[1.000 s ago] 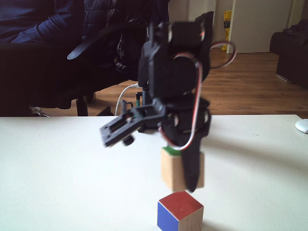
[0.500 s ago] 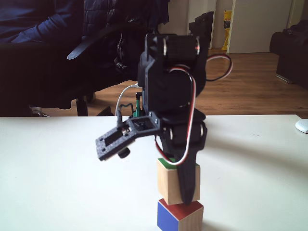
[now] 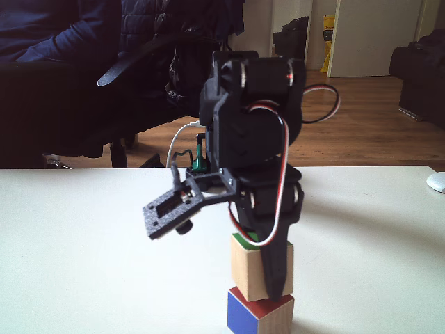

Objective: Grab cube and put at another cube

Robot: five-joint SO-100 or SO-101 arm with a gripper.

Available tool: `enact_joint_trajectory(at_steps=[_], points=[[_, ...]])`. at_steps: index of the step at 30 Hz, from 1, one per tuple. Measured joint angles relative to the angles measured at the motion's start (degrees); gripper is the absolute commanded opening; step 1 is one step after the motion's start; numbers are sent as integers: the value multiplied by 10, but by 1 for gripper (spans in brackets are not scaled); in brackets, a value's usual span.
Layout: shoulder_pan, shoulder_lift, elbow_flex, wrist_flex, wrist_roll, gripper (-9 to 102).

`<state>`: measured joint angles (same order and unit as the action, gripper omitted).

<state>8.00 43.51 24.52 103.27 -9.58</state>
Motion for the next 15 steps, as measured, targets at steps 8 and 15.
enact_joint_trajectory(at_steps=[8,15], points=[[-4,0,0,0,6,29],[-4,0,0,0,6,31]])
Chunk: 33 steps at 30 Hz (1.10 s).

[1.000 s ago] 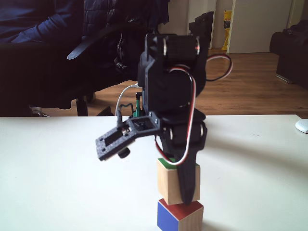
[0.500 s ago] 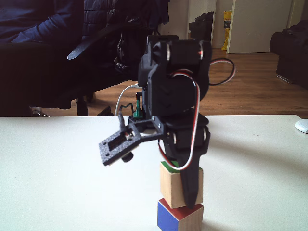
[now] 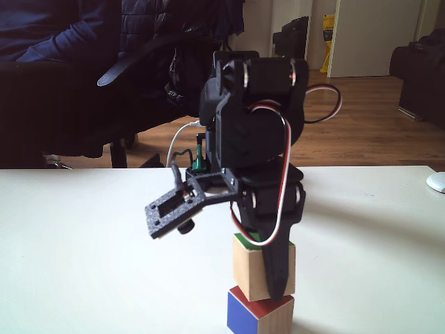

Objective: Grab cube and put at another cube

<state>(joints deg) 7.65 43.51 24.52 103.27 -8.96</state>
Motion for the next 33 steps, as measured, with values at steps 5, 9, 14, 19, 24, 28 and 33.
enact_joint_trajectory(at_steps=[5,9,14,19,24,28,33], points=[[0,0,0,0,4,32],[0,0,-1,0,14,38],[0,0,8,1,31,39],[0,0,8,1,31,39],[0,22,17,1,37,39],[-11,75,57,1,48,39],[-33,205,137,1,73,45]])
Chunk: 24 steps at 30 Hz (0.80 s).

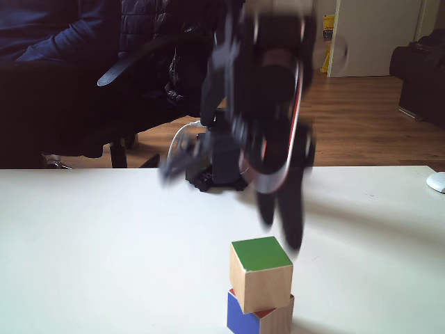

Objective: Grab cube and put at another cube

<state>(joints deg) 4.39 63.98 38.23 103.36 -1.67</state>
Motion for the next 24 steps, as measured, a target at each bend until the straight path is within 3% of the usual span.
enact_joint_trajectory(at_steps=[8,13,19,24], points=[[-63,361,202,0,7,50],[-78,562,336,-6,23,44],[-68,815,656,-178,13,39],[-61,1031,911,-272,9,27]])
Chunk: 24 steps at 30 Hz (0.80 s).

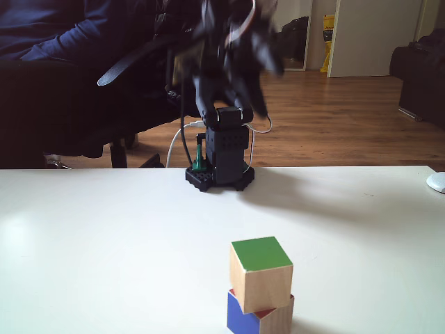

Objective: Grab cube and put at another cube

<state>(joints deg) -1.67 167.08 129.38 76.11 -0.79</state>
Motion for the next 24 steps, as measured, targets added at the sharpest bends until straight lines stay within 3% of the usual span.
enact_joint_trajectory(at_steps=[9,24], points=[[1,194,243,-53,14,0],[34,211,396,-84,41,0]])
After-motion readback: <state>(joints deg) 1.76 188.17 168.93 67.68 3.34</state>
